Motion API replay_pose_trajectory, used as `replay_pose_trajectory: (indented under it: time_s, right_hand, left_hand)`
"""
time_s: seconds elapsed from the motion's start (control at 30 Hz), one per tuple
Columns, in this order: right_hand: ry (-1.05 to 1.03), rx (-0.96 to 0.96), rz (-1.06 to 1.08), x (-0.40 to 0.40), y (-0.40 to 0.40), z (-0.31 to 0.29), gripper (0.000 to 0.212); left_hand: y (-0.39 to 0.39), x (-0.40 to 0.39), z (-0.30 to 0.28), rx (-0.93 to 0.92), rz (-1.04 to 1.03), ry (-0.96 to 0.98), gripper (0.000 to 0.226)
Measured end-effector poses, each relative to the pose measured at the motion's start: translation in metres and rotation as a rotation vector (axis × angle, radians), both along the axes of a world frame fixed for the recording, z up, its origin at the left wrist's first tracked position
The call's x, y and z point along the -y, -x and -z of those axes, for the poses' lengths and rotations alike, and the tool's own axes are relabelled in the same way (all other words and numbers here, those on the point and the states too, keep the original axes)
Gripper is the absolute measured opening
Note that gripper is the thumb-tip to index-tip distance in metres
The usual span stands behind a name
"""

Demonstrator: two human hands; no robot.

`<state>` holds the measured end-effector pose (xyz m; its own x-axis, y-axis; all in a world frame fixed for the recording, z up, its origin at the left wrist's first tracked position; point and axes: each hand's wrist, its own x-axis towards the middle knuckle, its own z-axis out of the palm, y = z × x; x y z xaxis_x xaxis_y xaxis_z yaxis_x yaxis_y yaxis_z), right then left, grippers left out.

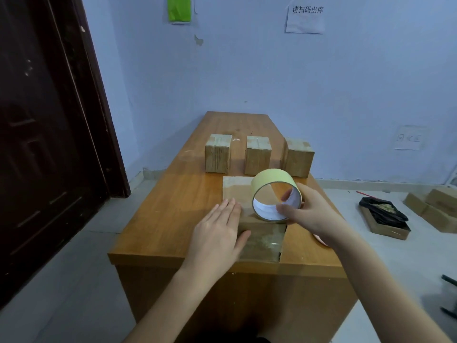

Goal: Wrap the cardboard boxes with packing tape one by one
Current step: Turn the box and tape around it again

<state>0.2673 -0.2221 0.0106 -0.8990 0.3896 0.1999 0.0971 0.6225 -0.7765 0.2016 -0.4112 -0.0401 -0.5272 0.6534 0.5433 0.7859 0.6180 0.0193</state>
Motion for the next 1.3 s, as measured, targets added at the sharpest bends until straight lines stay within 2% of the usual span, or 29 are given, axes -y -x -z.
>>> replay_pose_trajectory:
  time_s: [0.1,0.27,0.37,0.43,0.53,0.7,0.73,0.8,0.87,0.9,1.0,1.1,1.2,1.3]
  right_hand:
    - [0.181,0.017,-0.045,-0.011,-0.004,-0.009,0.014]
    - [0.520,-0.060,0.005,-0.017,-0.015,-0.004,0.018]
    - [0.408,-0.039,0.022,-0.008,-0.012,0.010,0.025]
    - [0.399,-0.026,0.005,-0.006,-0.010,0.016,0.021]
    - [0.468,-0.033,0.027,-0.016,-0.010,0.014,0.008]
    - [0.767,-0.109,0.059,-0.024,-0.017,0.017,0.017]
    - [0.747,-0.122,0.090,-0.023,-0.017,0.019,0.017]
    - [0.577,-0.119,0.147,-0.020,-0.017,0.022,0.015]
    - [0.395,-0.056,0.105,-0.017,-0.017,0.021,0.020]
    - [0.368,-0.014,0.064,-0.017,-0.016,0.021,0.023]
    - [0.518,0.015,-0.002,-0.020,-0.016,0.024,0.025]
    - [0.678,-0.014,0.002,-0.029,-0.018,0.022,0.016]
    - [0.939,-0.090,0.056,-0.031,-0.020,0.032,0.015]
    - [0.978,-0.124,0.129,-0.025,-0.021,0.045,0.013]
  left_hand:
    - [0.002,0.002,-0.001,0.015,0.010,-0.009,0.061]
    - [0.005,0.001,-0.002,0.003,0.027,0.009,0.062]
    - [0.006,0.001,-0.002,0.024,0.034,-0.011,0.062]
    - [0.005,0.001,-0.001,0.042,0.038,-0.022,0.062]
    - [0.004,0.002,-0.002,0.051,0.046,-0.035,0.060]
    - [0.006,0.002,-0.003,0.059,0.069,-0.049,0.061]
    - [0.005,0.002,-0.004,0.065,0.067,-0.061,0.063]
    - [0.005,0.001,-0.004,0.080,0.065,-0.071,0.066]
    - [0.005,0.001,-0.002,0.086,0.063,-0.068,0.067]
    - [0.005,0.001,-0.002,0.092,0.065,-0.067,0.066]
    - [0.002,0.001,-0.003,0.106,0.072,-0.070,0.061]
    - [0.000,0.002,-0.005,0.085,0.070,-0.089,0.053]
    - [0.002,0.002,-0.005,0.070,0.066,-0.089,0.051]
    - [0.003,0.002,-0.005,0.109,0.067,-0.093,0.054]
